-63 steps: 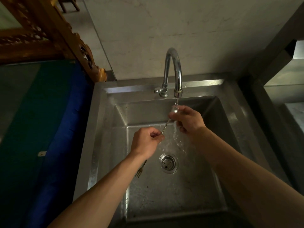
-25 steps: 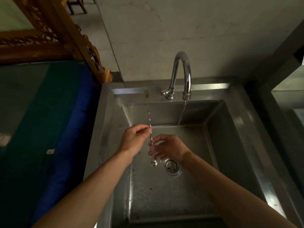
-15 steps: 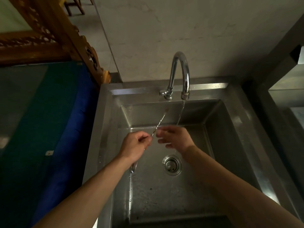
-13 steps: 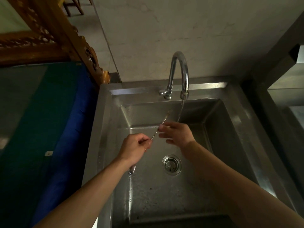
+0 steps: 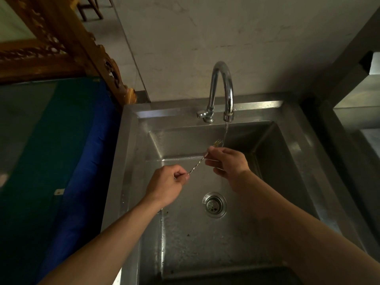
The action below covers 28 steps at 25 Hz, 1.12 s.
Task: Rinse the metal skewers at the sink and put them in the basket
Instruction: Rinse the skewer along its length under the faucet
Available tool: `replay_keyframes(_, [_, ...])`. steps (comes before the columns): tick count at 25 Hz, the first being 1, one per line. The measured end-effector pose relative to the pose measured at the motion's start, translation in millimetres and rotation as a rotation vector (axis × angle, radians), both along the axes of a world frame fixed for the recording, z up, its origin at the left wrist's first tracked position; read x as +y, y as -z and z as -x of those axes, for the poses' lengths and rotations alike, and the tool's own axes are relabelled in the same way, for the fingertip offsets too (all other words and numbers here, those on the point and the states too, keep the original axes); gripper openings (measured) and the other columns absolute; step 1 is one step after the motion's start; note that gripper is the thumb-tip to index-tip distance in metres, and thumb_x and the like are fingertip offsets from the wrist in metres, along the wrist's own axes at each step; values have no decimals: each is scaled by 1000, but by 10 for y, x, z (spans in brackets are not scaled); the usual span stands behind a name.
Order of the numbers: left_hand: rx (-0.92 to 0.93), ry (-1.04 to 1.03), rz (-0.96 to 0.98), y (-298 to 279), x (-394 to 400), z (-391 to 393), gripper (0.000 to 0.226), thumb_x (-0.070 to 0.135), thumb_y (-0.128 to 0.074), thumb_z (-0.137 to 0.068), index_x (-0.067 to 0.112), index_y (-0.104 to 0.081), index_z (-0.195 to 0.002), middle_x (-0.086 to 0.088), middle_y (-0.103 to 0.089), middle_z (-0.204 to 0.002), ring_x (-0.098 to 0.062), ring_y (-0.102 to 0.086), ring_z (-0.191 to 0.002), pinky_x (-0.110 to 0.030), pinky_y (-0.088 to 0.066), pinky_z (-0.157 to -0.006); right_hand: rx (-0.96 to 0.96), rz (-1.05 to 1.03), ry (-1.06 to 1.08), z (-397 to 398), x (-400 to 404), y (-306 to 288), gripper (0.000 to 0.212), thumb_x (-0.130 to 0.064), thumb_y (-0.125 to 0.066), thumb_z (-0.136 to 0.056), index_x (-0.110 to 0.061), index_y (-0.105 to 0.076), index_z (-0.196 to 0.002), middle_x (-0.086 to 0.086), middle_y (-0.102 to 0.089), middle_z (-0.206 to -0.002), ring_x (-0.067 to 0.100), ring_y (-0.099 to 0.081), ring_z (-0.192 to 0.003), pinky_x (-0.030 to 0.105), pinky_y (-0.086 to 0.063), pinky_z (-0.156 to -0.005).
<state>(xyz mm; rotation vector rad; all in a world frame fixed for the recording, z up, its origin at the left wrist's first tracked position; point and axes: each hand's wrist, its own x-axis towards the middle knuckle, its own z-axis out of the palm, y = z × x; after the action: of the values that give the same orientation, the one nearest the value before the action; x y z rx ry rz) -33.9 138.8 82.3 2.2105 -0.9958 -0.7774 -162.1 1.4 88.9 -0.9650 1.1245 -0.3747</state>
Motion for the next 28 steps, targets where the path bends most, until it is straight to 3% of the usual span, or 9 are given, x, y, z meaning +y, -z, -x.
replay_keyframes(10, [-56,25,0,-3,-155,90,14,23,-69,-81,30,-66,-69,10,-69,-71,-8,-61,-68,-29,-53,-71,25,-27,44,72,-184,72,21,-31,-73,-83,-14,-70,-94,-3,-77,-79,9,-73,-72,27,-46,-62])
replay_keyframes(18, [-82,21,6,1,-232,80,20,25,-69,-80,35,-63,-64,17,-63,-65,-3,-58,-65,-27,-51,-70,53,-6,106,-2,-268,54,21,-38,-69,-85,-17,-69,-85,-4,-75,-68,7,-71,-61,25,-49,-60])
replay_keyframes(28, [-95,16,16,17,-303,36,24,25,-69,-80,37,-61,-61,23,-59,-59,7,-54,-60,-20,-44,-63,39,13,86,-49,-350,36,19,-35,-68,-87,-16,-67,-90,4,-74,-81,9,-70,-65,27,-50,-63])
